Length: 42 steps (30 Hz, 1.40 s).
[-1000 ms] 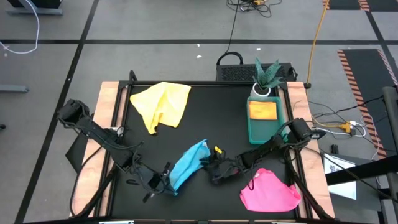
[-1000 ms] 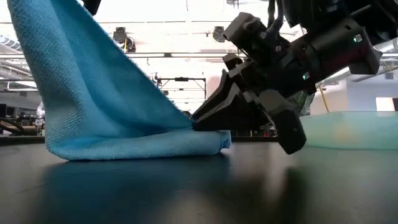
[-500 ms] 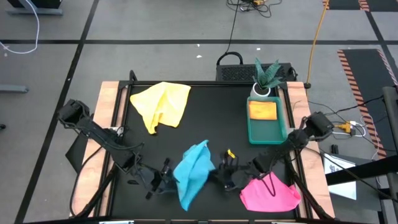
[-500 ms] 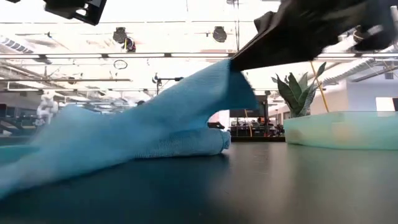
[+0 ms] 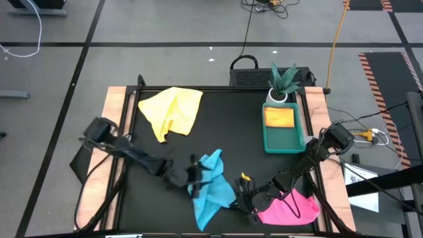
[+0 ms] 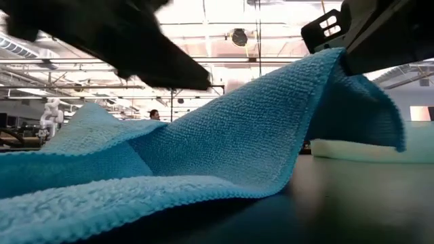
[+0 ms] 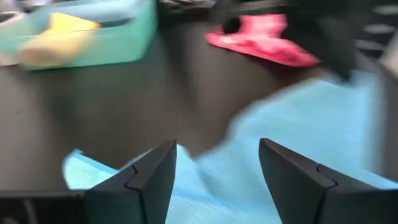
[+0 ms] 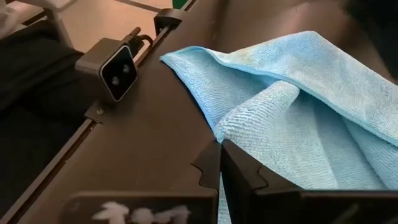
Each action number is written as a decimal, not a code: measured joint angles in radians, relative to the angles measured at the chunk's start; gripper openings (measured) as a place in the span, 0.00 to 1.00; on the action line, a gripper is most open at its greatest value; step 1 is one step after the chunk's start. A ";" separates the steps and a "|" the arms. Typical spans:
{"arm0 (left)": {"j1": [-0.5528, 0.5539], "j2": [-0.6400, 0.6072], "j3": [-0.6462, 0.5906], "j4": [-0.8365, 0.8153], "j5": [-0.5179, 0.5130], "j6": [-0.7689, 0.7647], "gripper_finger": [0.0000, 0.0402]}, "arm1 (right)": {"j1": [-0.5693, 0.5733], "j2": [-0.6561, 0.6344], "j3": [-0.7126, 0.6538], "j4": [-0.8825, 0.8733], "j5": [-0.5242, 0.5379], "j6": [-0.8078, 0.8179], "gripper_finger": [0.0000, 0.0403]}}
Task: Fold microfiber towels
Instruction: Fold the blue microfiber cloth
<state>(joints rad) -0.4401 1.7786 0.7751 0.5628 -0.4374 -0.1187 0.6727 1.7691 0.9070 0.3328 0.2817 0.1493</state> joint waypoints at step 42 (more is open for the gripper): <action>0.217 -0.199 0.317 -0.584 -0.018 0.039 0.01 | 0.003 0.000 -0.027 -0.024 0.003 0.101 0.00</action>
<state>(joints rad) -0.2234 1.5795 1.0924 -0.0212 -0.4558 -0.0795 0.6762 1.7695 0.8801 0.3089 0.2848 0.2503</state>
